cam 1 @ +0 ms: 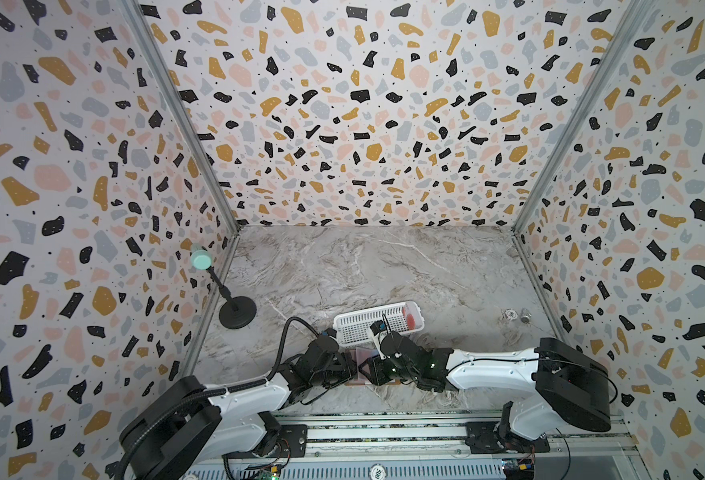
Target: Put the credit cards into the card holder
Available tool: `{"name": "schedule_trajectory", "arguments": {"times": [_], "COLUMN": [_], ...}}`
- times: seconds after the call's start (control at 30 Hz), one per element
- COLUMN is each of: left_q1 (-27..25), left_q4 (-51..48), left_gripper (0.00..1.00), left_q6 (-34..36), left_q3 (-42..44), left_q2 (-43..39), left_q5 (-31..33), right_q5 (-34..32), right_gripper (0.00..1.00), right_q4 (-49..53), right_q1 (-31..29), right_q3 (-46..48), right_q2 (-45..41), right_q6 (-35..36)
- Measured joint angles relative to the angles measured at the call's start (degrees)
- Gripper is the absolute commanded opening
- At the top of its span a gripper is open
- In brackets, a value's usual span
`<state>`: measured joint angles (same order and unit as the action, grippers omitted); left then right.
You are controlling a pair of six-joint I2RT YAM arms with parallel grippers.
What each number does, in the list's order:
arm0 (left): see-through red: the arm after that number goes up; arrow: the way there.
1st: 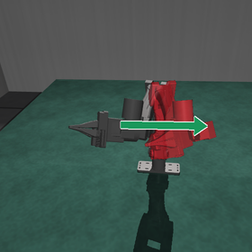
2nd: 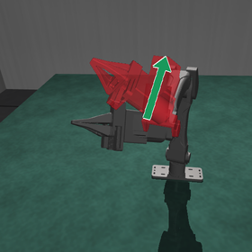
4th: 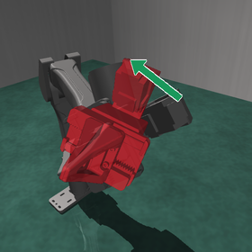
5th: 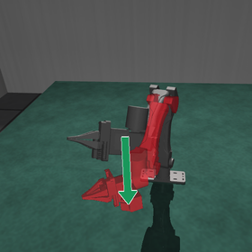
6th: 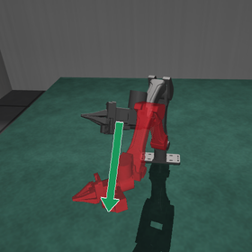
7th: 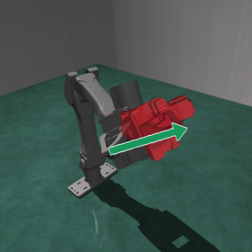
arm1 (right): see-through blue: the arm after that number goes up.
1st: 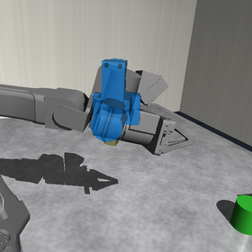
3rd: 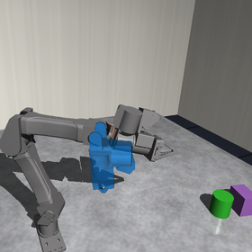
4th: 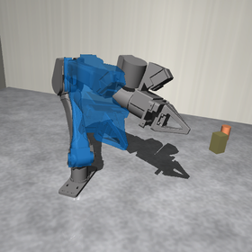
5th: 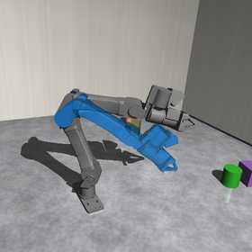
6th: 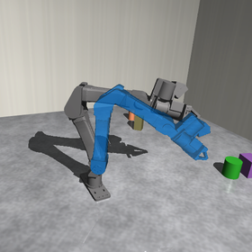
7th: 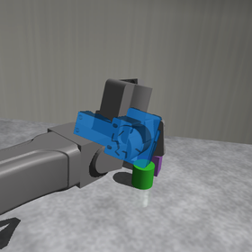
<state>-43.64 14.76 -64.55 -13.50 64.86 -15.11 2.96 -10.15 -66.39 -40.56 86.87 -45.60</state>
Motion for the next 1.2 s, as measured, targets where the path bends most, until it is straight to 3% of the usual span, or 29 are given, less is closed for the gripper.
{"name": "schedule_trajectory", "arguments": {"times": [0.27, 0.57, 0.87, 1.2], "left_q1": [2.4, 2.6, 2.6, 2.6], "left_q4": [-9.1, -17.2, -15.9, -13.3], "left_gripper": [0.09, 0.18, 0.21, 0.21], "left_q6": [1.5, 6.7, 14.3, 21.6], "left_q3": [-0.1, -6.2, -17.6, -30.4], "left_q2": [-7.1, -10.2, 3.8, 19.7], "left_q5": [1.3, 4.1, 5.2, 5.6], "right_q5": [-1.8, -7.3, -7.3, -4.7], "right_gripper": [0.36, 0.37, 0.44, 0.50], "right_q4": [0.8, 7.0, 15.3, 21.7], "right_q1": [0.0, 1.6, 16.4, 28.3], "right_q3": [0.2, 2.9, 3.5, 0.8], "right_q2": [-1.0, -12.4, -22.1, -19.2], "right_q6": [0.7, 3.5, 10.2, 18.4]}}
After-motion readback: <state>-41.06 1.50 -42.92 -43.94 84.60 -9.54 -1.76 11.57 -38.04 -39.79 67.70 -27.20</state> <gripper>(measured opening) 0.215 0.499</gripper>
